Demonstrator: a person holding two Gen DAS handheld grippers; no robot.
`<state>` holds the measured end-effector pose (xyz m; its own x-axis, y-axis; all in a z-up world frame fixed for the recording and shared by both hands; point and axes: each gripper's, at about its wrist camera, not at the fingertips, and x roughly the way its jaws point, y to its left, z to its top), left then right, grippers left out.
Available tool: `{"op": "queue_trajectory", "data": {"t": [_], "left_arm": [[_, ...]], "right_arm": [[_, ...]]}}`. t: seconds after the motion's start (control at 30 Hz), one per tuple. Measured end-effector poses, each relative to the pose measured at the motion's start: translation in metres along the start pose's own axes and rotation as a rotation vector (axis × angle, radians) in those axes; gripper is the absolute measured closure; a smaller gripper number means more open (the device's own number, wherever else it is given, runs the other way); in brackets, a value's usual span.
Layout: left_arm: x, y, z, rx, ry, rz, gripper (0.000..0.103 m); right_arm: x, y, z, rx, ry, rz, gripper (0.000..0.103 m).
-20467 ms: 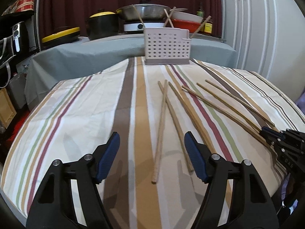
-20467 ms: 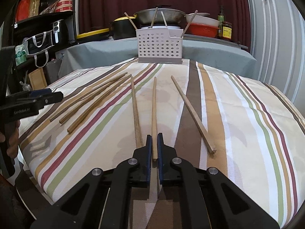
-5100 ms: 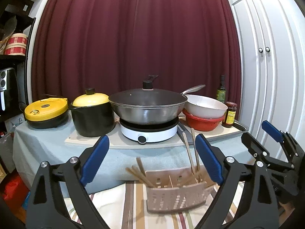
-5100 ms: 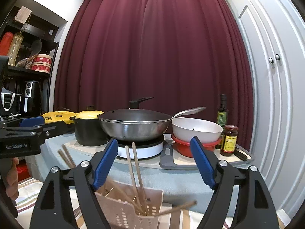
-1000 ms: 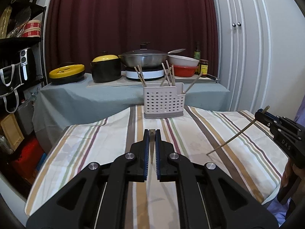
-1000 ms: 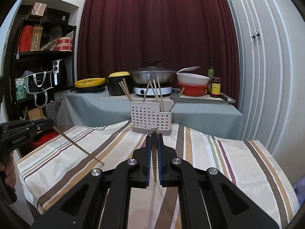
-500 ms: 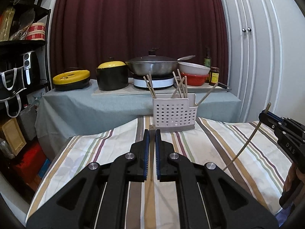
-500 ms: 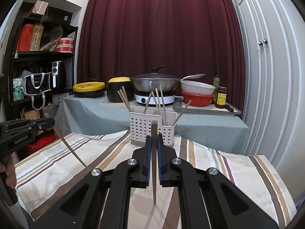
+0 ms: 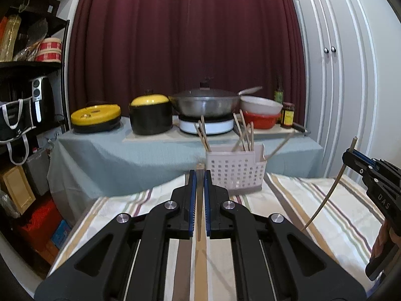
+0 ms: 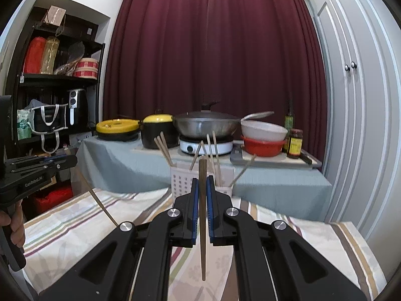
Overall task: Organize utensils
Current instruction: 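Lift both held chopsticks upright and carry them over the white holder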
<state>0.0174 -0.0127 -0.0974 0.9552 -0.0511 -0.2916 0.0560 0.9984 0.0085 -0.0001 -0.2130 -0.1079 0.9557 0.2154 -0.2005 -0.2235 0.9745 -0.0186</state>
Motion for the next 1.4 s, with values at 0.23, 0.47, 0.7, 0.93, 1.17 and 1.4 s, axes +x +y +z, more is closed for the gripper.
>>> {"op": "queue_trajectory", "data": {"t": [0.23,0.47,0.7,0.93,1.17,1.4], "left_arm": [[0.02,0.004,0.037,-0.006,-0.058,-0.005,0.097],[0.044,0.006,0.076,-0.004,-0.126,-0.01,0.097],[0.071,0.005,0.108,-0.015,-0.153,-0.048,0.097],[0.099,0.0,0.131,0.001,-0.147,-0.088,0.097],[0.124,-0.007,0.144,0.001,-0.141,-0.117,0.097],[0.15,-0.016,0.148,0.014,-0.119,-0.133,0.097]], "right_arm": [[0.023,-0.011,0.038,-0.004,-0.098,0.004,0.096],[0.057,-0.02,0.067,-0.005,-0.15,0.019,0.096],[0.089,-0.021,0.09,-0.025,-0.19,0.023,0.096],[0.114,-0.029,0.106,-0.021,-0.215,0.013,0.096],[0.138,-0.036,0.115,-0.017,-0.225,0.005,0.096],[0.159,-0.036,0.115,-0.012,-0.223,0.011,0.096]]}}
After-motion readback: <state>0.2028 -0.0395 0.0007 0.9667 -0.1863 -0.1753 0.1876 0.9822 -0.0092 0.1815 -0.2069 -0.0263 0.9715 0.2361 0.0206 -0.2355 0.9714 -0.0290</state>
